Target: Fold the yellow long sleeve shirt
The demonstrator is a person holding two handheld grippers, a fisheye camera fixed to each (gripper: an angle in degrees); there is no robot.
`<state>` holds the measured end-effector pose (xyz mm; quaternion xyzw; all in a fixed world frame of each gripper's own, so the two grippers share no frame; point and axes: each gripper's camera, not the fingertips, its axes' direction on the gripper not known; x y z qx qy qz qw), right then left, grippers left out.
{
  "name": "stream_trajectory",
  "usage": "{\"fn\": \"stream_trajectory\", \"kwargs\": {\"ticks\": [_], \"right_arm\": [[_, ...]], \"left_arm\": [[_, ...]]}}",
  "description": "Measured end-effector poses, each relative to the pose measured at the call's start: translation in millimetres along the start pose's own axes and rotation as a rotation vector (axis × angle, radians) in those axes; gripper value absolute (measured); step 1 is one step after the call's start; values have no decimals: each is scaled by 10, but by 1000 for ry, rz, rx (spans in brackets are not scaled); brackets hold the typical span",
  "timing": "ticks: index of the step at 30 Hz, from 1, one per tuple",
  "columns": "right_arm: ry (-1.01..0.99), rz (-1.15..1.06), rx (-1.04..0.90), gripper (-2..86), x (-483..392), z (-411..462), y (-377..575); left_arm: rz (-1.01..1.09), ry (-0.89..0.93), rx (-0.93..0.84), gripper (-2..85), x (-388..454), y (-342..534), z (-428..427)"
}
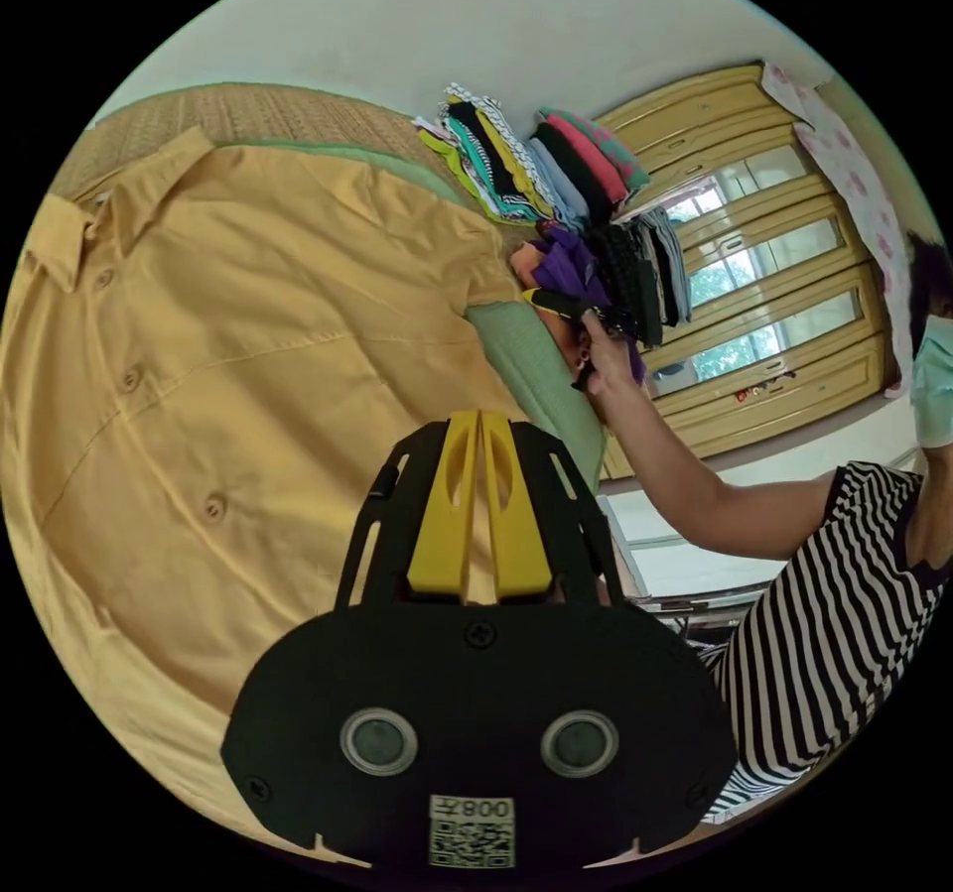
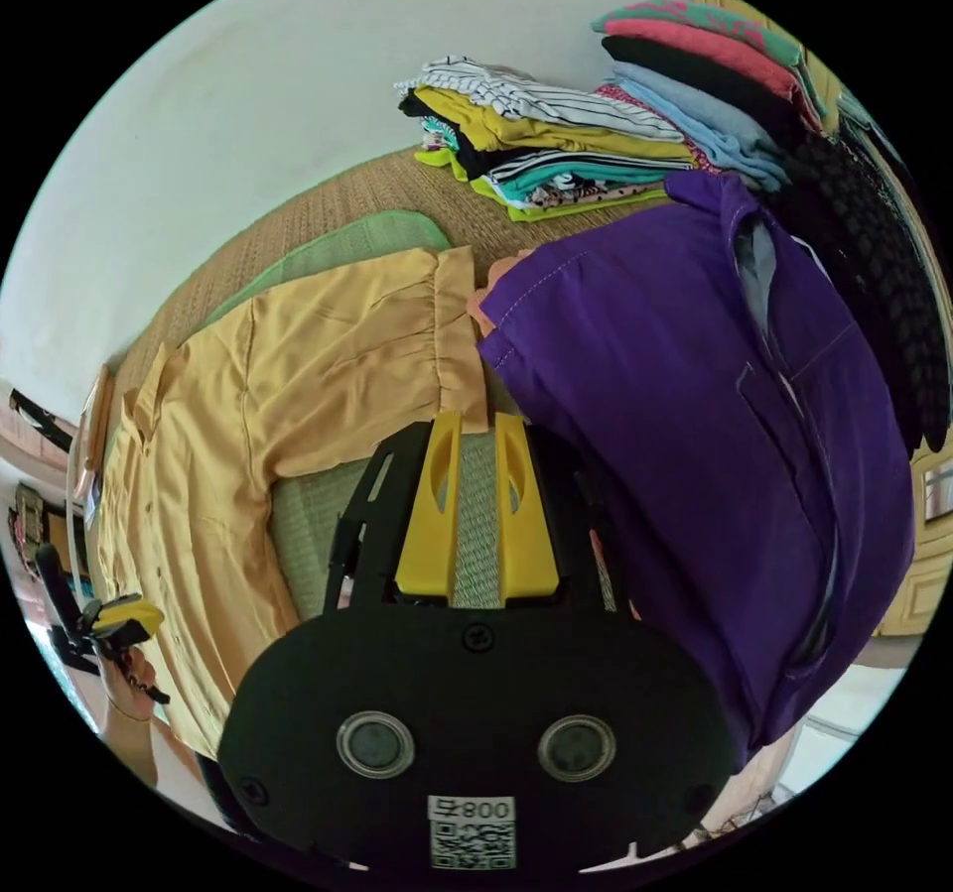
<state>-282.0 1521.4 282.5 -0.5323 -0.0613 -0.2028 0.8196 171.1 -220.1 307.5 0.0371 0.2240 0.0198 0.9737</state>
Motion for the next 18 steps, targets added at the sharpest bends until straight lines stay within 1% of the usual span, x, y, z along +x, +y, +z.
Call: {"fn": "stream_trajectory", "kwargs": {"ticks": [5, 10, 12, 16, 18], "right_arm": [[-49, 52, 30, 55, 139, 152, 182], [-51, 37, 51, 29, 183, 248, 326], [-131, 64, 62, 16, 289, 305, 403], [-213, 104, 80, 6, 413, 358, 502], [-274, 120, 122, 4, 451, 326, 572]], "left_arm": [[11, 36, -49, 3, 142, -179, 74], [1, 49, -86, 3, 253, -282, 67], [-8, 56, -91, 2, 306, -332, 30], [-11, 58, -85, 3, 400, -428, -70], [-6, 56, -76, 3, 476, -507, -158]]}}
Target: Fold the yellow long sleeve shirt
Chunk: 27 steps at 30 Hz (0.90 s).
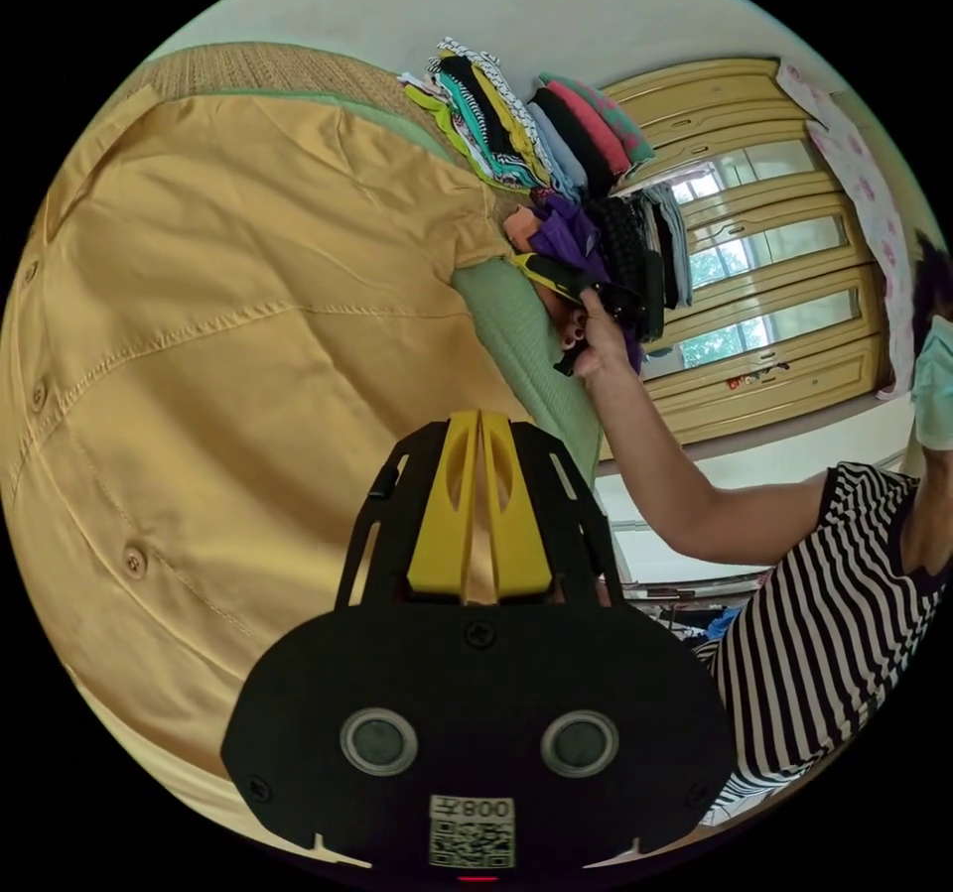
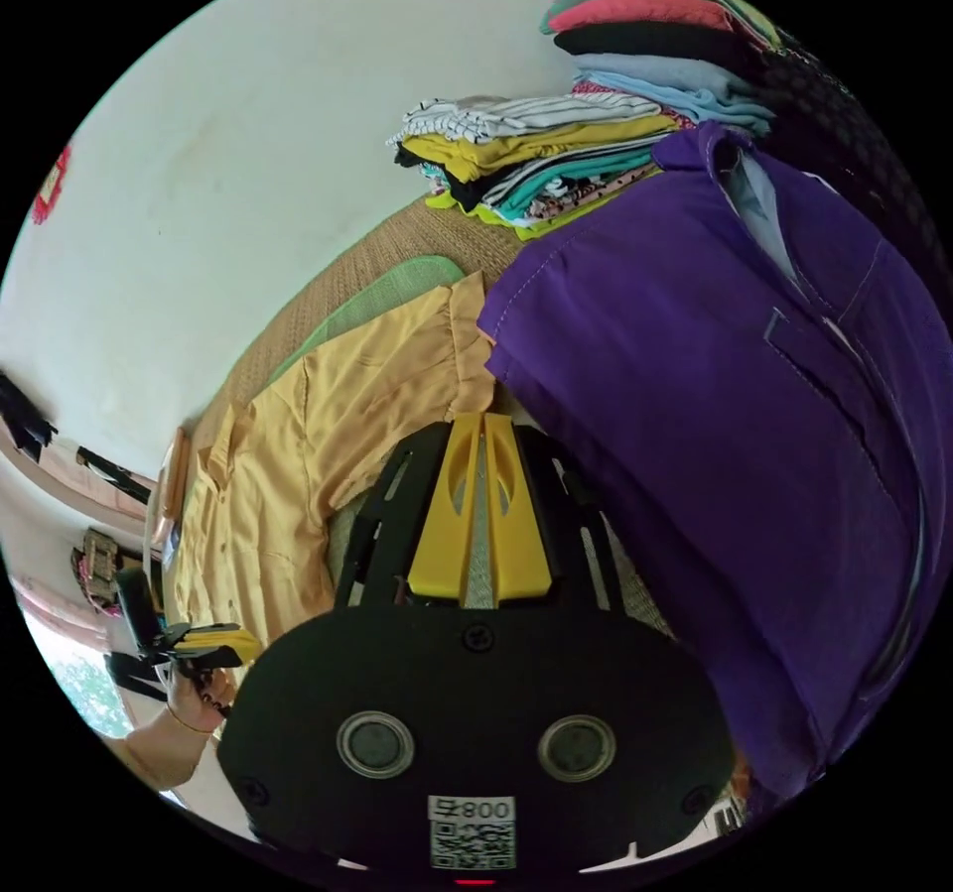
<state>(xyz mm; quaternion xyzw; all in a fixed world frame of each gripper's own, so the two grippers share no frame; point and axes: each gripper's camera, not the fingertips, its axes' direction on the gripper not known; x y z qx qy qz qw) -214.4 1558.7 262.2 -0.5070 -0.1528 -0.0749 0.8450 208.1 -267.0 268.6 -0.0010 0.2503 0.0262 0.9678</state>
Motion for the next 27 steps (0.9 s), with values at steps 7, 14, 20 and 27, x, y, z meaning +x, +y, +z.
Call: {"fn": "stream_trajectory", "kwargs": {"ticks": [7, 14, 20, 27], "right_arm": [[-235, -27, 129, 1, -233, -167, 98], [-495, -255, 64, 1, -1302, 119, 342], [-506, -366, -89, 1, -1871, 621, 918], [-540, -317, -145, 1, -1845, 946, 1186]], "left_arm": [[-4, 40, 103, 3, 212, -188, -392], [14, 50, 311, 8, 471, -294, -1072], [-51, 33, 369, 44, 433, -360, -1352], [-139, -7, 339, 88, 299, -709, -1402]]}}
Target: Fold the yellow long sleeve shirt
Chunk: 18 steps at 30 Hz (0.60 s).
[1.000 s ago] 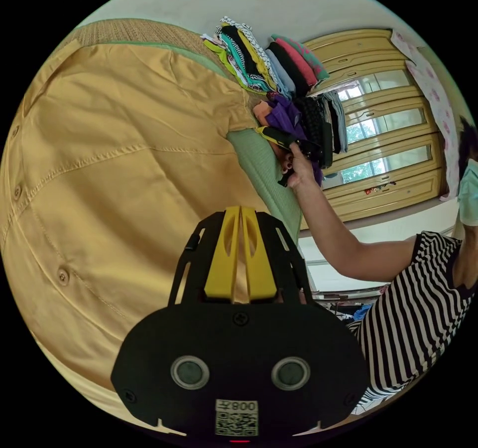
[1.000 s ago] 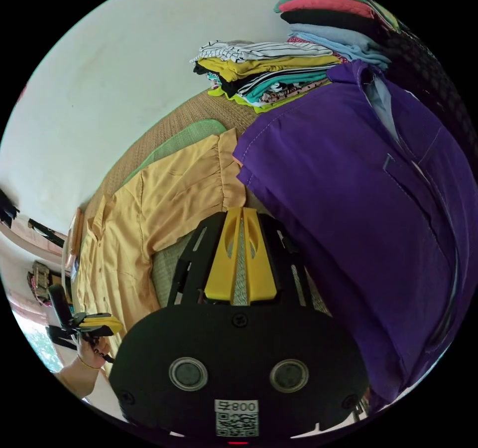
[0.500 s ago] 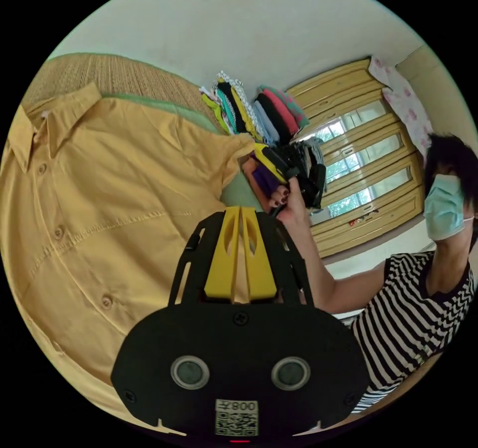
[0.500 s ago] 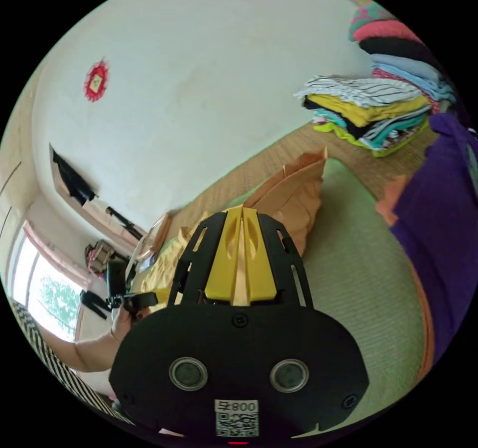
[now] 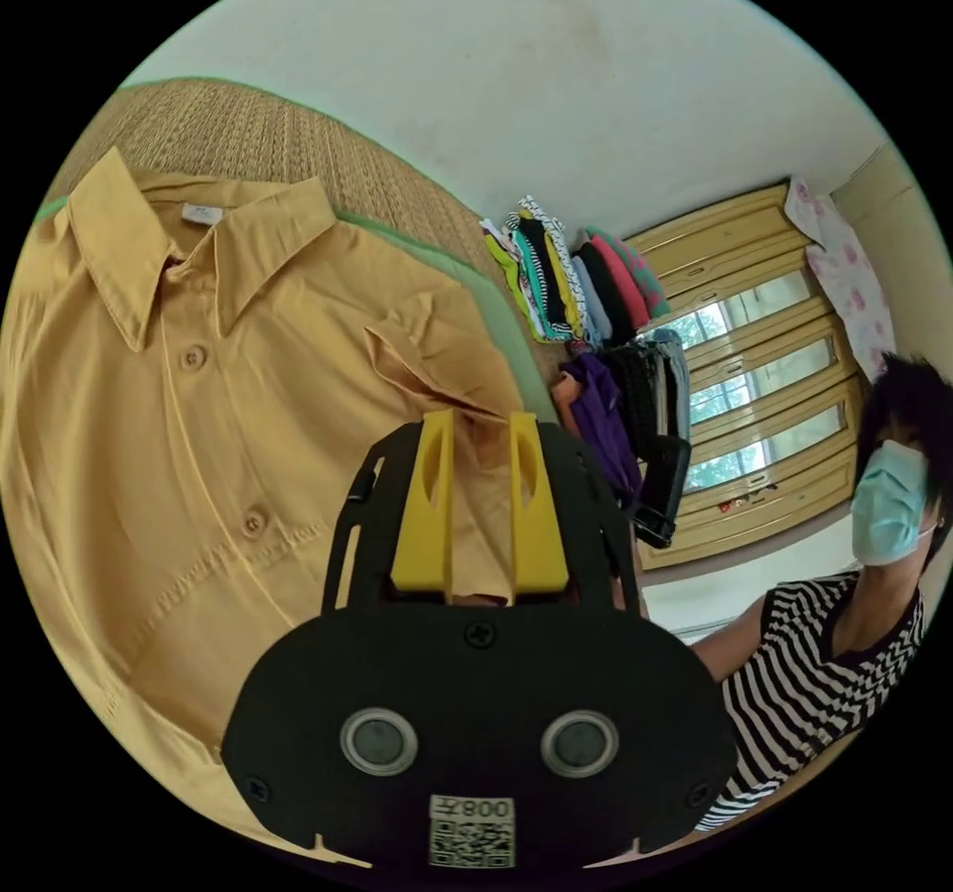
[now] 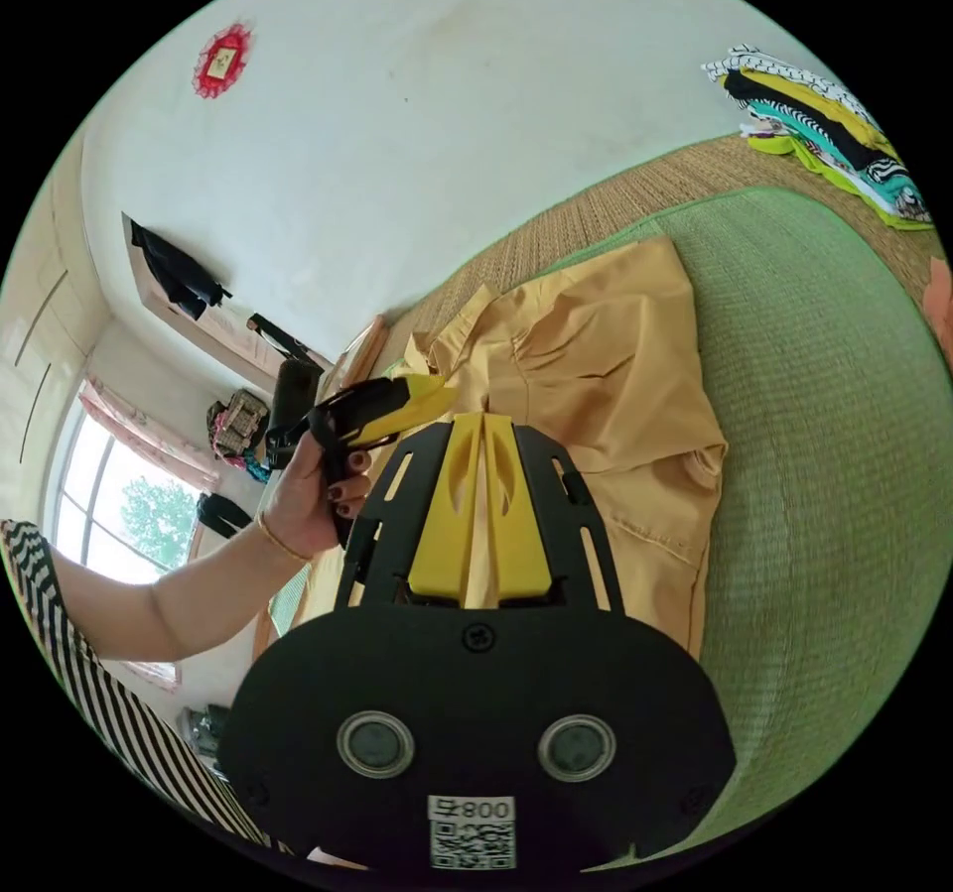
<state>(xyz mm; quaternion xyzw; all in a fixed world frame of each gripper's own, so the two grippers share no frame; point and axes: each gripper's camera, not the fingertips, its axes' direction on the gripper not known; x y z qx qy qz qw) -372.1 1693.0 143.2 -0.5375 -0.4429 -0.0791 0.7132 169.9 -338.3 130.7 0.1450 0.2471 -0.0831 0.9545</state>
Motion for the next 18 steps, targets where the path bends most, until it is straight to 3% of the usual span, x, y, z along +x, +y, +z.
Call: {"fn": "stream_trajectory", "kwargs": {"ticks": [9, 18], "right_arm": [[40, -35, -30, 2, -107, 361, 167], [9, -67, -59, 2, -176, 557, 114]], "left_arm": [[40, -210, -89, 84, 228, -588, 84], [53, -167, -83, 7, 513, -698, 62]]}}
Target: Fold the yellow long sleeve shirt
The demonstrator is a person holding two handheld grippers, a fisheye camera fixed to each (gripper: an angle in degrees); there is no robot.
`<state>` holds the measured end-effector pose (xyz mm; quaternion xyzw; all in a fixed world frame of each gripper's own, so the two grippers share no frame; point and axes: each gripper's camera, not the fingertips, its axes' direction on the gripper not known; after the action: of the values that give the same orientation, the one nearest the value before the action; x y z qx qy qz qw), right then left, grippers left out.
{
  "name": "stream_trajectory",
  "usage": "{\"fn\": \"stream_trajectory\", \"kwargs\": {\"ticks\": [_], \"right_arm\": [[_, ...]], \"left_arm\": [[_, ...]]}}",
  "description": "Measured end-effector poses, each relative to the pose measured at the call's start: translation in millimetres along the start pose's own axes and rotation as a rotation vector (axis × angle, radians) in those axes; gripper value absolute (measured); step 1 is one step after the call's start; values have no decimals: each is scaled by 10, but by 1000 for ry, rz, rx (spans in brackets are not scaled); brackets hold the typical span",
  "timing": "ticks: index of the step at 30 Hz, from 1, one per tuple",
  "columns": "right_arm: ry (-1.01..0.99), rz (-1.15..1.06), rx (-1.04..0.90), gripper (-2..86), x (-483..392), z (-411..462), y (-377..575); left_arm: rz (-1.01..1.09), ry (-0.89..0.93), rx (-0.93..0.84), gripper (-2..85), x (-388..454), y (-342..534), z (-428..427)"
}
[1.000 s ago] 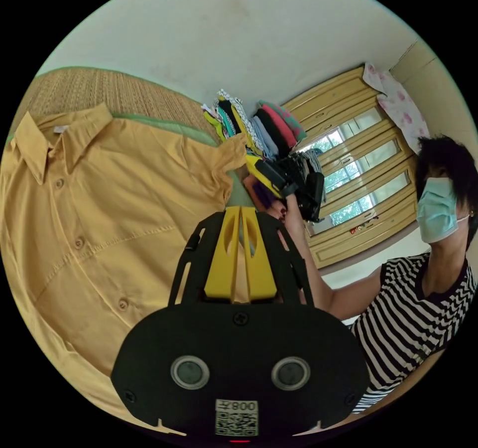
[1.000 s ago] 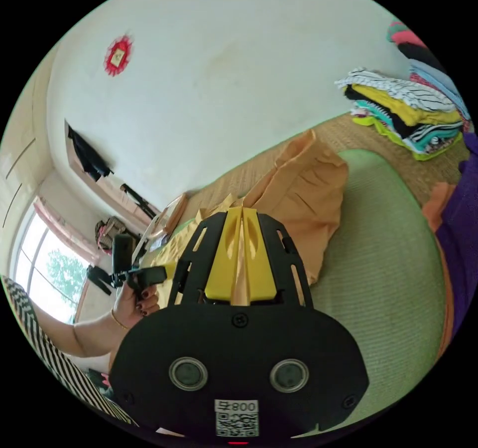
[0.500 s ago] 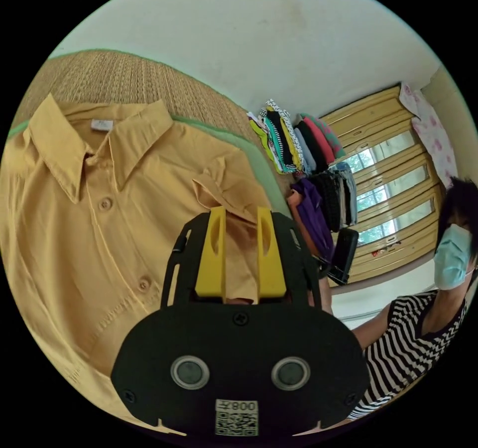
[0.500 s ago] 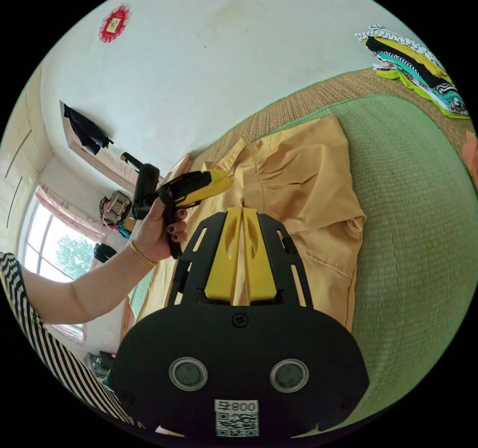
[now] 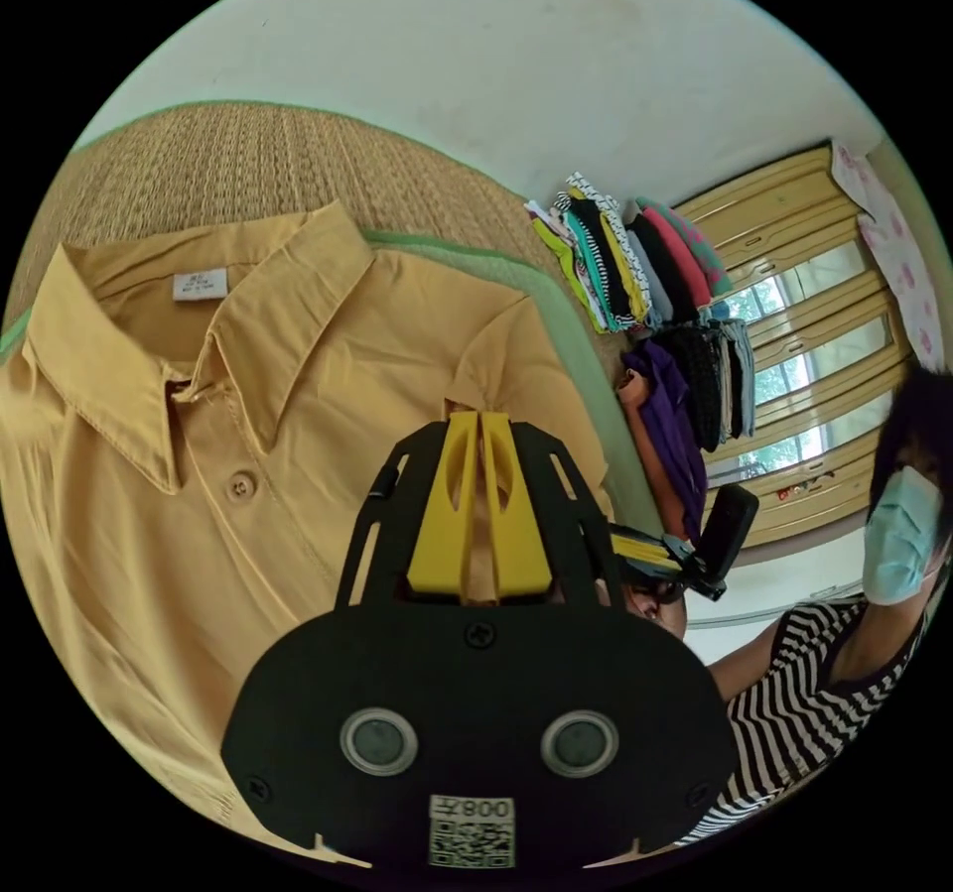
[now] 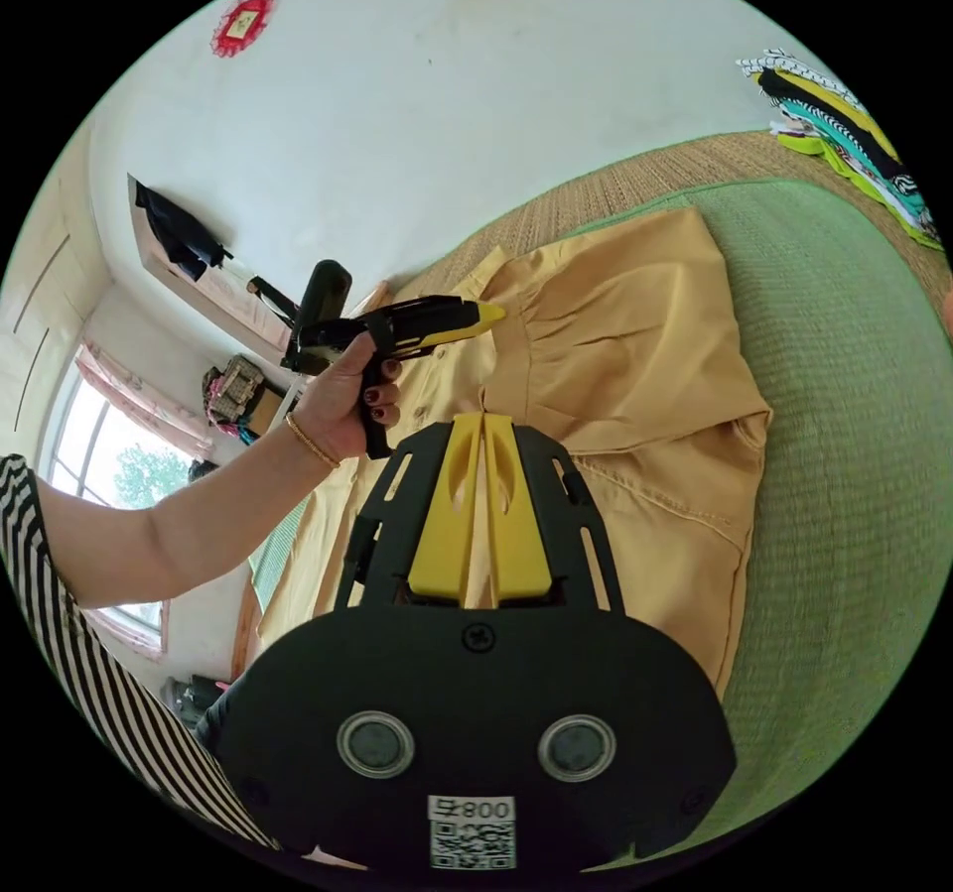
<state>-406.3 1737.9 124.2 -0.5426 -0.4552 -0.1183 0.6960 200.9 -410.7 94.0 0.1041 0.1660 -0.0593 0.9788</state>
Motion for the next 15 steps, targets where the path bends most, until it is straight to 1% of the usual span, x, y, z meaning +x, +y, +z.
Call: {"fn": "stream_trajectory", "kwargs": {"ticks": [5, 9, 11, 15], "right_arm": [[-10, -57, -33, 1, -159, 117, -68], [-37, -44, -87, 1, -129, 291, -116], [-43, -46, -111, 1, -116, 338, -143], [-98, -63, -151, 2, -97, 368, -206]], "left_arm": [[55, -80, 72, 3, 242, -16, -259], [54, -173, 8, 4, 266, -62, -217], [39, -180, -13, 4, 246, -66, -180], [18, -165, 1, 5, 234, -54, -180]]}}
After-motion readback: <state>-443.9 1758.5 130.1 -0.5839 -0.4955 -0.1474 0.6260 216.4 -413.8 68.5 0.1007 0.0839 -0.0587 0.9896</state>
